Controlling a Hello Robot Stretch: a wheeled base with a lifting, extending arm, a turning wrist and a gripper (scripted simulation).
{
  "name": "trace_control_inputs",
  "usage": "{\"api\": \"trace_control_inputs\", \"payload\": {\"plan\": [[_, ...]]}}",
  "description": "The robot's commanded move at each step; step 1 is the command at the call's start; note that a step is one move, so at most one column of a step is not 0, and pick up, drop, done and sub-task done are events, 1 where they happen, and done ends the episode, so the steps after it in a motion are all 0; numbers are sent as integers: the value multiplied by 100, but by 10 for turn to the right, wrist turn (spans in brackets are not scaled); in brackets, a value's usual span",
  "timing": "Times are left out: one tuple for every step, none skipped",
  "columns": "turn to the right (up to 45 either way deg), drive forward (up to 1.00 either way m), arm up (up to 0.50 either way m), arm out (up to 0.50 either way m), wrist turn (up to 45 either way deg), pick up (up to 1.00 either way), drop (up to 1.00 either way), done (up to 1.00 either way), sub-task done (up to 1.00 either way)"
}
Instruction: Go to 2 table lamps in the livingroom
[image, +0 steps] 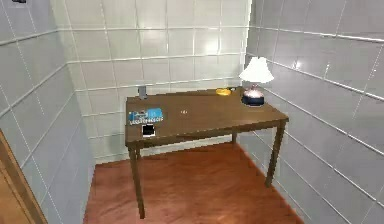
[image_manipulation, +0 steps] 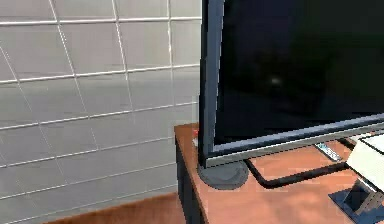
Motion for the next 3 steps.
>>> {"api": "trace_control_inputs", "payload": {"plan": [[0, 90, 0, 0, 0, 0, 0, 0, 0], [330, 0, 0, 0, 0, 0, 0, 0, 0], [0, 0, 0, 0, 0, 0, 0, 100, 0]]}}
